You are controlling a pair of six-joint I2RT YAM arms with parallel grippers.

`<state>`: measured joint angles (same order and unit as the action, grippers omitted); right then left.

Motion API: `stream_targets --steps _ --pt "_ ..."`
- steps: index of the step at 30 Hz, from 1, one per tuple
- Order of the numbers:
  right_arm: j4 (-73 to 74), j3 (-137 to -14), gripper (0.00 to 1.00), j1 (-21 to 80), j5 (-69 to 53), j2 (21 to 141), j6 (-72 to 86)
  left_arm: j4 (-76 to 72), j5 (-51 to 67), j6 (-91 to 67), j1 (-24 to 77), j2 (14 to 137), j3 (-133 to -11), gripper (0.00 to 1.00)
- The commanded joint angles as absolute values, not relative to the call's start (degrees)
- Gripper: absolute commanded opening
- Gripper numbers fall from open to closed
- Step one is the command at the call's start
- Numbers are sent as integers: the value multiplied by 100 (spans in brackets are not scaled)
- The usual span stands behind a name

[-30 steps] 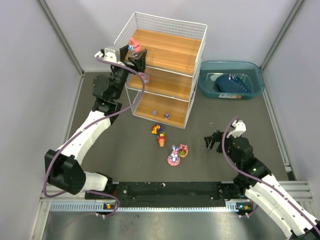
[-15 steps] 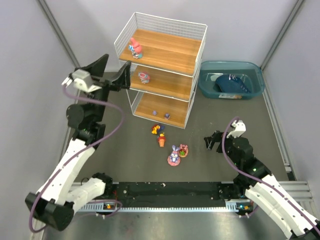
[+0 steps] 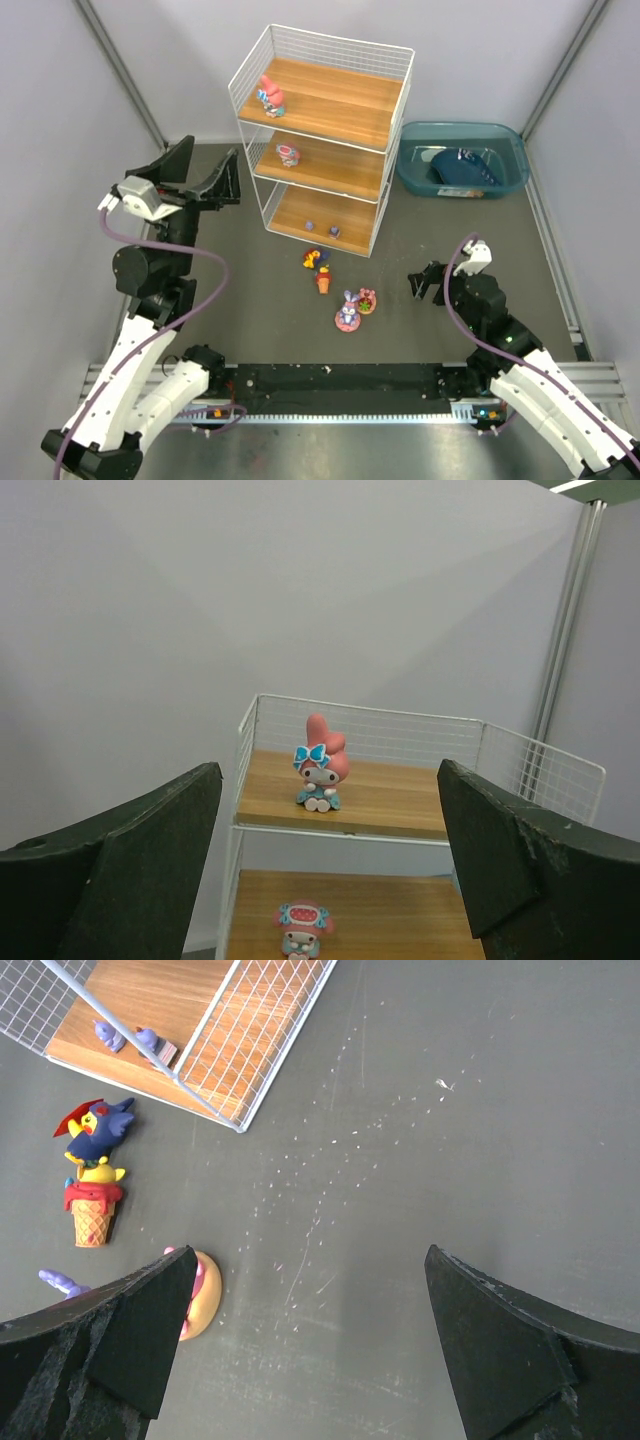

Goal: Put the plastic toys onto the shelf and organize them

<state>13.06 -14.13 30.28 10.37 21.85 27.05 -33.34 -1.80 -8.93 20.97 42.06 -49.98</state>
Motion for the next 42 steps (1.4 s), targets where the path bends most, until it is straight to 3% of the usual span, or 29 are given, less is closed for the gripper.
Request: stream_targets --steps 1,5,8,12,15,21,24,25,28,38,42 --pt "1107 -1415 99 3076 1011 2171 2628 -3094 -185 -791 2057 4447 -5106 92" --pt "1099 -1415 99 3085 1028 2171 2628 -2979 148 -703 2057 4939 -5405 62" --pt "1099 -1415 99 3076 1028 2171 2628 -2997 316 -686 2065 5071 -5475 47" --pt "1099 -1415 99 3085 1046 2171 2637 -3023 492 -747 2065 5054 -5397 35" --pt "1099 -1406 99 3076 1055 2171 2628 -3024 580 -852 2065 4992 -5248 34" --pt "1081 -1406 99 3085 1046 2180 2628 -2752 686 -976 2065 4667 -4861 50" --pt "1081 -1406 99 3076 1020 2215 2619 -2331 510 -976 2065 4483 -4746 68" --pt "1072 -1415 99 3085 1011 2232 2619 -2242 484 -958 2065 4387 -4685 78" --pt "1037 -1459 99 3085 993 2346 2602 -1987 308 -1028 2065 4150 -4501 87" --pt "1011 -1459 99 3085 958 2391 2593 -1626 185 -1011 2065 3639 -4025 91" --pt "1019 -1441 99 3085 967 2338 2602 -1407 412 -993 2065 3604 -4061 99"
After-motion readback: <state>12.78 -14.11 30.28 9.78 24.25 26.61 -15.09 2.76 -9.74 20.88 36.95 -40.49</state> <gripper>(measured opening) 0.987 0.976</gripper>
